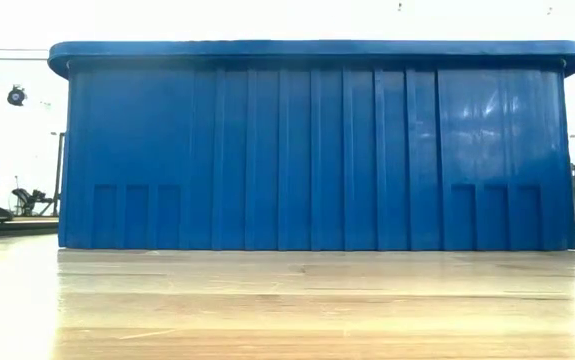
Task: Pick and place slides into bin
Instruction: Put the left black slipper into the blue bin
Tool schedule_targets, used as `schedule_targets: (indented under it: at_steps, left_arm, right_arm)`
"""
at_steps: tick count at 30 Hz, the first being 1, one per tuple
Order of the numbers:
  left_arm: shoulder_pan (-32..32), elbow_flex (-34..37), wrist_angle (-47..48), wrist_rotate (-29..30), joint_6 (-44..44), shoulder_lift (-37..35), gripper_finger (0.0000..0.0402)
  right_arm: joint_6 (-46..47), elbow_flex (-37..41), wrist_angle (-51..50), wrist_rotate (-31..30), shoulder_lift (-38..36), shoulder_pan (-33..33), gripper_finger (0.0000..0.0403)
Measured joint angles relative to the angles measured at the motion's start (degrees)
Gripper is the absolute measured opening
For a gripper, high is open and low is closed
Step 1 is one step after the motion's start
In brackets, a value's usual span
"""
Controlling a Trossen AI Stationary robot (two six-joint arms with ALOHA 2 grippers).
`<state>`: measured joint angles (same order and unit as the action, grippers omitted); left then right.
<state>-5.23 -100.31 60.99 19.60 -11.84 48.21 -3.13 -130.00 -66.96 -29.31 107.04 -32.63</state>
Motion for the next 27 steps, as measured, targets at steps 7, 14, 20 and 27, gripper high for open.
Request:
schedule_targets:
  at_steps: [7, 14, 20, 27]
  left_arm:
    - [0.0, 0.0, 0.0, 0.0, 0.1, -0.3, 0.0260]
    - [0.0, 0.0, 0.0, 0.3, -2.9, -1.2, 0.0260]
    - [0.0, 0.0, 0.0, 0.2, -2.9, -1.8, 0.0260]
    - [0.0, 0.0, 0.0, 0.2, -2.9, -2.8, 0.0260]
  right_arm:
    - [-2.5, -3.3, 0.0, -2.2, 0.0, 2.2, 0.0012]
    - [-6.2, -4.5, -0.1, -2.4, -0.1, 4.7, 0.0012]
    - [-9.1, -4.5, -3.8, -3.3, -0.2, 9.6, 0.0012]
    - [-9.4, -4.5, -8.7, -4.0, -0.5, 17.8, 0.0012]
